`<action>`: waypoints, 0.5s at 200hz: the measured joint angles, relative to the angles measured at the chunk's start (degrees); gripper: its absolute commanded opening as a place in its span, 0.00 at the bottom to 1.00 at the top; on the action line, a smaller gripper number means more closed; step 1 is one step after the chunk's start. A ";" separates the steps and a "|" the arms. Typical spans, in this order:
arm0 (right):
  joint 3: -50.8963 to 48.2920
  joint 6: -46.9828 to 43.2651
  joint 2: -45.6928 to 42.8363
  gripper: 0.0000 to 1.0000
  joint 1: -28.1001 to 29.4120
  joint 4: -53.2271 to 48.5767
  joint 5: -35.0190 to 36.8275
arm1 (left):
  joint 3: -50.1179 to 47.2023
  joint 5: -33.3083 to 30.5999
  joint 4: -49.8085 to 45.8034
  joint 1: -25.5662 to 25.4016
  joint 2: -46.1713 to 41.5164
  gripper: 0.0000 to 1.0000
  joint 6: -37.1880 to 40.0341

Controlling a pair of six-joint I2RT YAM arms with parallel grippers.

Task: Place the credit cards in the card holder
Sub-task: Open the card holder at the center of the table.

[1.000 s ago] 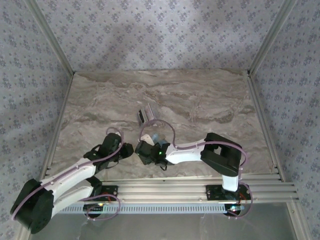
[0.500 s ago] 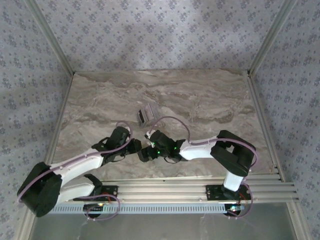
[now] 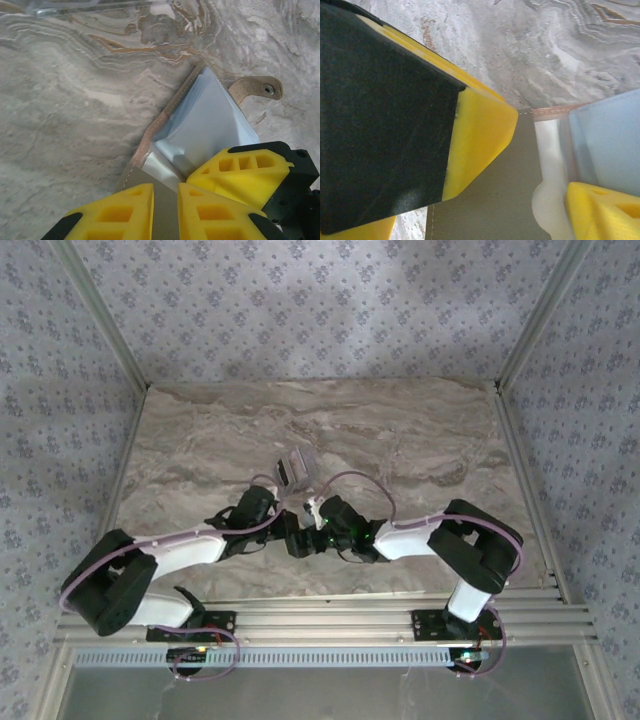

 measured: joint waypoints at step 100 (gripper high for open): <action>0.35 -0.85 -3.13 0.90 -3.26 -8.31 -1.97 | -0.22 -0.50 4.98 -0.83 5.38 0.17 0.63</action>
